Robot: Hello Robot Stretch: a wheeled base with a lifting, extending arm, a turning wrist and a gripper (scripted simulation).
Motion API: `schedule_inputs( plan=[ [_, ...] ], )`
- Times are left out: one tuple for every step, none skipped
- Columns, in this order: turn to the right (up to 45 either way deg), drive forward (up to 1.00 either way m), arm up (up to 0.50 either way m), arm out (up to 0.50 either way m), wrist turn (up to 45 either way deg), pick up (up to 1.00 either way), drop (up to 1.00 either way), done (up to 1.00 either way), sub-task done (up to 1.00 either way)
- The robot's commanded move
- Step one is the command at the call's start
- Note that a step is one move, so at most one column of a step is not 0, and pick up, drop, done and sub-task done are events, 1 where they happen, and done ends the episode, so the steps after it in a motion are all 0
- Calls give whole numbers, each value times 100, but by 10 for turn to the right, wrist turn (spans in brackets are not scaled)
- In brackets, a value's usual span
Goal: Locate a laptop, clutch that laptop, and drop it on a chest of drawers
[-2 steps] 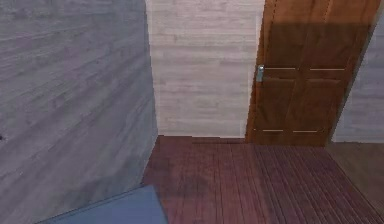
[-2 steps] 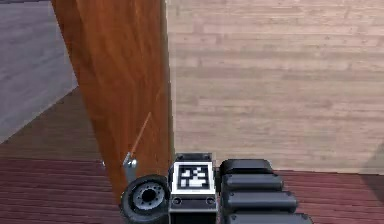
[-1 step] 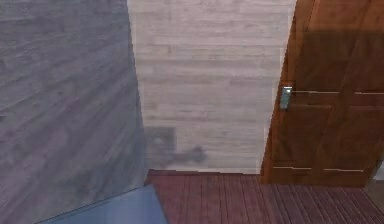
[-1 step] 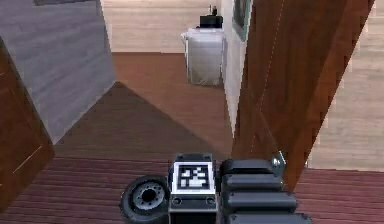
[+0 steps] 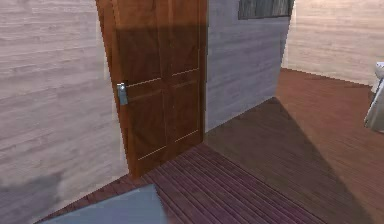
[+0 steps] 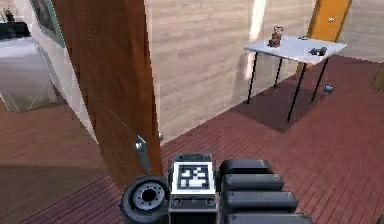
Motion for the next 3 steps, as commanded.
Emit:
schedule_inputs(
  plan=[
    [150, 0, 0, 0, 0, 0, 0, 0, 0],
    [0, 35, 0, 0, 0, 0, 0, 0, 0],
    [180, 0, 0, 0, 0, 0, 0, 0, 0]
  ],
)
